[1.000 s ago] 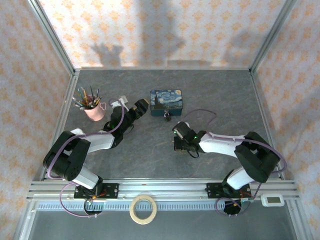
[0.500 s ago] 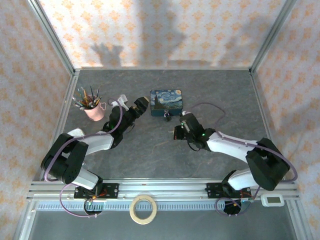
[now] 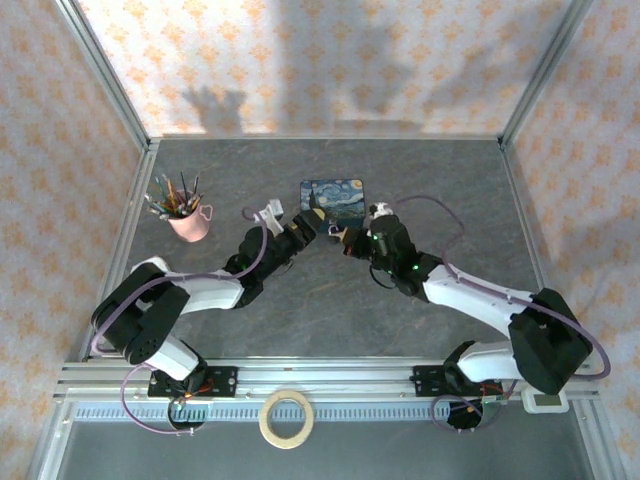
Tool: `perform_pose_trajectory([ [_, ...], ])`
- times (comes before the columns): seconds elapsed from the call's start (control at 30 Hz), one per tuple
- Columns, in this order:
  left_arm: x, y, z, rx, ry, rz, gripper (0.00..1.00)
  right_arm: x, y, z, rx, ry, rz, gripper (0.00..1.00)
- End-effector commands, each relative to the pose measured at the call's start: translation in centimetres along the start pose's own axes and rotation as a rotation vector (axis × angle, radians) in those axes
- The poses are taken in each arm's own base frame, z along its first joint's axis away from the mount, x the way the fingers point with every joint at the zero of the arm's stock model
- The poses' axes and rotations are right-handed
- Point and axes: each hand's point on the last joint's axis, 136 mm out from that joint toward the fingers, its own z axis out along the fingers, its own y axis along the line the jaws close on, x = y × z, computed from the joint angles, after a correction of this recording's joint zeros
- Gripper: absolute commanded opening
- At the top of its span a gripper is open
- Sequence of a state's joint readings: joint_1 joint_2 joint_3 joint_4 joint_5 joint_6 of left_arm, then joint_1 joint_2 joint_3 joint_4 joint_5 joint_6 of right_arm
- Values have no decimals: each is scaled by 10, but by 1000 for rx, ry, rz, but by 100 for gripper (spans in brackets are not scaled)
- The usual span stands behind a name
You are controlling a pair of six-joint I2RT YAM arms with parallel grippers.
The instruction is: Unlock a padlock with a key
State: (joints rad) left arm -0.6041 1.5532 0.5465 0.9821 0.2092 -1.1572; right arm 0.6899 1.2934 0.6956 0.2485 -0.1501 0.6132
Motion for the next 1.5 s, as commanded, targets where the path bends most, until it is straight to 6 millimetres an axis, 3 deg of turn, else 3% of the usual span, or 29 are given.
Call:
perform_pose_trajectory([
  [0.0,-4,-17,4,72,-29,-31,60,-29,20,-3,-77,-117,49,0],
  [0.4,-3,-24,10,96,-32,-44,49,-18,32,19,-154,-66,69,0],
  [0.63,2,-26,16,123,-12,-69,37,-16,33,21,-165,-61,72,0],
  [0.9,2,-28,16,131,-14,-55,2,-15,32,21,-165,-59,57,0],
  [0.93,1,-28,16,128,-18,-41,0,-15,33,19,-169,-62,44,3],
  [1.07,-6,-39,16,135,-27,59,0,-28,40,6,-190,-80,-62,36],
  [1.13,-9,-47,15,162,-20,128,0,-37,42,-2,-212,-78,-117,42],
  [1.37,-11,-93,9,384,105,310,0,-77,39,-49,-448,-93,-160,45],
  [1.47,-12,-108,4,452,147,359,0,-78,45,-58,-531,-62,-189,41],
])
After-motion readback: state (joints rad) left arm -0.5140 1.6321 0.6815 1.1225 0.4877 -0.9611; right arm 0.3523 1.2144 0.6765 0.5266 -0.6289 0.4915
